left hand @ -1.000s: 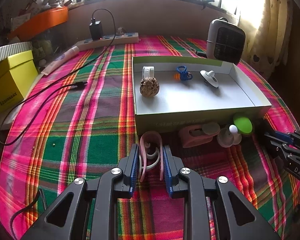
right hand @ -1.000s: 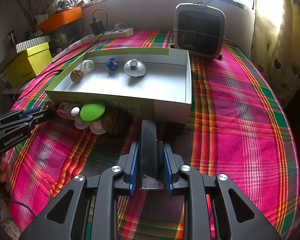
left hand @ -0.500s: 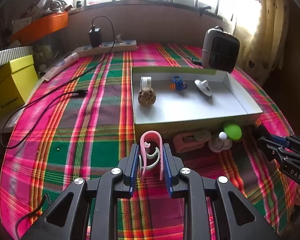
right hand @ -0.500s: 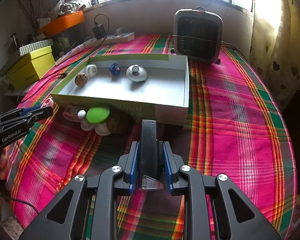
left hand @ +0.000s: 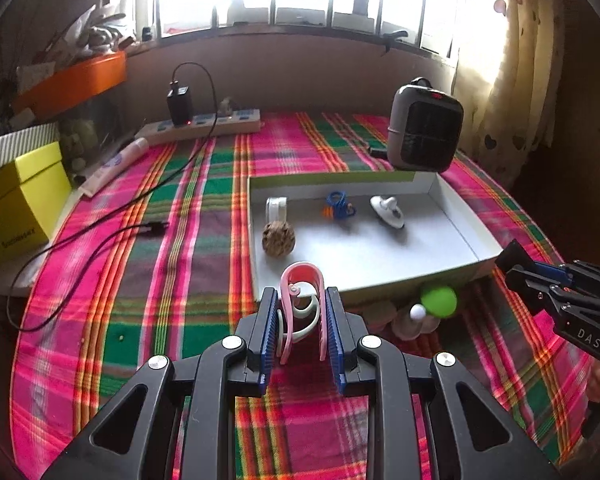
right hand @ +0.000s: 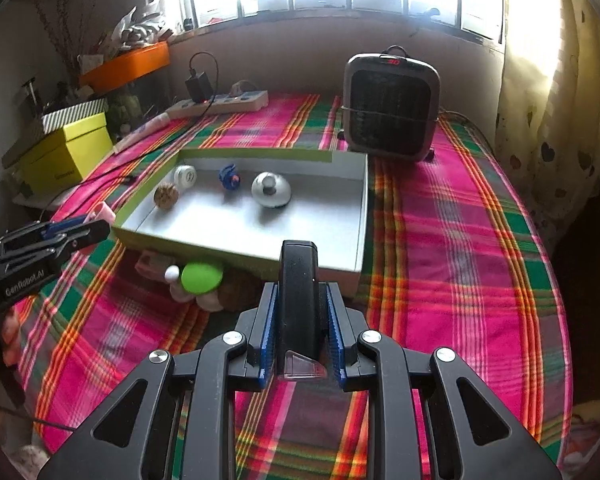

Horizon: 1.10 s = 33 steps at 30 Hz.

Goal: Organize objects
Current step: 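Carry the flashlight and pink clip over the tray with both grippers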

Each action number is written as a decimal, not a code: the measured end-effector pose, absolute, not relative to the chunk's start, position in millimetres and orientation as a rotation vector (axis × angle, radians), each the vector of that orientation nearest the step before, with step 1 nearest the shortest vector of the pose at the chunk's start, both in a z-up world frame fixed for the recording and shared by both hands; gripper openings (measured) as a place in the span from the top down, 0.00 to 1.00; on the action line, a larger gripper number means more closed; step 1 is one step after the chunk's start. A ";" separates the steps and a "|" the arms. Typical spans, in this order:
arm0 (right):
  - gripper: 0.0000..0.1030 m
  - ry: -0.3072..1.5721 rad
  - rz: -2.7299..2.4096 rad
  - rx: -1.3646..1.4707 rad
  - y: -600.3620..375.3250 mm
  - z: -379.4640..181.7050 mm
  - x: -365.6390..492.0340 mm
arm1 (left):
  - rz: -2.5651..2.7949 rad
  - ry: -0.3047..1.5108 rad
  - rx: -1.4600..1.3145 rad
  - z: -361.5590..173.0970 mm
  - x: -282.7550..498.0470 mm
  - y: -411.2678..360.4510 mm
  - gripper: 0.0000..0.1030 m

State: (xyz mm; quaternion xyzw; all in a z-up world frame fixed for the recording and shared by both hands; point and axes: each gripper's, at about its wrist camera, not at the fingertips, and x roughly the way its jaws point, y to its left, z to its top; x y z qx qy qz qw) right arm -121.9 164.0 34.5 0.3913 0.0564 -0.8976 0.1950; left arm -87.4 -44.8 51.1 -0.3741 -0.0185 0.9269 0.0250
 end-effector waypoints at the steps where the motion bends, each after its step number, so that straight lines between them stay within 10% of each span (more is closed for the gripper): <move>1: 0.76 0.166 -2.517 1.090 163.1 36.3 -123.1 | 2.863 -0.053 -1.152 52.0 -89.6 -43.8 0.79; 33: 0.76 0.205 -2.487 1.206 128.2 19.4 -232.3 | 2.768 -0.034 -1.242 37.3 -193.6 -26.9 0.79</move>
